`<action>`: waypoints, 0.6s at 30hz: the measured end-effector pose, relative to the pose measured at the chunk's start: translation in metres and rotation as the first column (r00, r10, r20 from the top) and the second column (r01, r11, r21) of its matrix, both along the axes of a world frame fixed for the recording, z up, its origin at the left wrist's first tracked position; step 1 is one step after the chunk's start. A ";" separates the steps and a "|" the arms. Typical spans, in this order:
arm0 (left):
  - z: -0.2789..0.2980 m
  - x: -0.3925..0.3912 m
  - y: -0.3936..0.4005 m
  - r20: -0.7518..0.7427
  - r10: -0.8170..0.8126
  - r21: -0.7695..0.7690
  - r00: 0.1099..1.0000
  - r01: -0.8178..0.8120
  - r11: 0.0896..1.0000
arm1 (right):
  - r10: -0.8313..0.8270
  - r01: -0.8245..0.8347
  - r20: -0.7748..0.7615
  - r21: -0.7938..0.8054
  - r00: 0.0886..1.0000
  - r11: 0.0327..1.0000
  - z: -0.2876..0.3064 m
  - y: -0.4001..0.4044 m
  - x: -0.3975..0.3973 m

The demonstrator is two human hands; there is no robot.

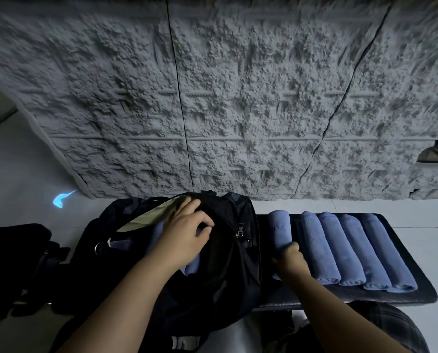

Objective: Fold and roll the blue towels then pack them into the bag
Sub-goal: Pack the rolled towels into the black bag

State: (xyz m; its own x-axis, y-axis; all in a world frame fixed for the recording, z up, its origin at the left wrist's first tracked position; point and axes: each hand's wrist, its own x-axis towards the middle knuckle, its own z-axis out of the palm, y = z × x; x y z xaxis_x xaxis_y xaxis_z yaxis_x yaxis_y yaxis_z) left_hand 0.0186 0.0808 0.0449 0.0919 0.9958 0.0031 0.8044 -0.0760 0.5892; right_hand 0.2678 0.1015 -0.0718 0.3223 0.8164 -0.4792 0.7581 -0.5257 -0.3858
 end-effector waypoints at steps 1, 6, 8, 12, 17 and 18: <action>0.001 -0.003 0.000 0.011 -0.017 -0.022 1.000 0.017 1.000 | -0.005 0.006 -0.037 0.007 0.999 1.000 0.000 0.000 -0.001; 0.007 -0.011 0.001 0.158 -0.066 -0.157 0.985 0.091 0.983 | -0.081 0.168 -0.386 0.199 0.919 0.966 0.027 -0.006 -0.005; 0.010 -0.009 0.000 0.249 -0.048 -0.182 0.967 0.095 0.979 | -0.038 0.246 -0.503 0.354 0.863 0.902 0.057 -0.013 -0.010; 0.016 -0.003 -0.001 0.357 -0.048 -0.211 0.933 0.131 0.969 | 0.228 0.198 -0.668 0.497 0.708 0.845 0.118 -0.026 -0.022; 0.010 -0.003 0.002 0.269 -0.203 -0.139 0.942 0.246 0.959 | 0.415 0.011 -0.788 0.471 0.455 0.882 0.137 -0.038 -0.053; 0.008 -0.003 0.004 0.256 -0.210 -0.133 0.944 0.250 0.959 | 0.416 -0.010 -0.799 0.458 0.434 0.889 0.134 -0.041 -0.060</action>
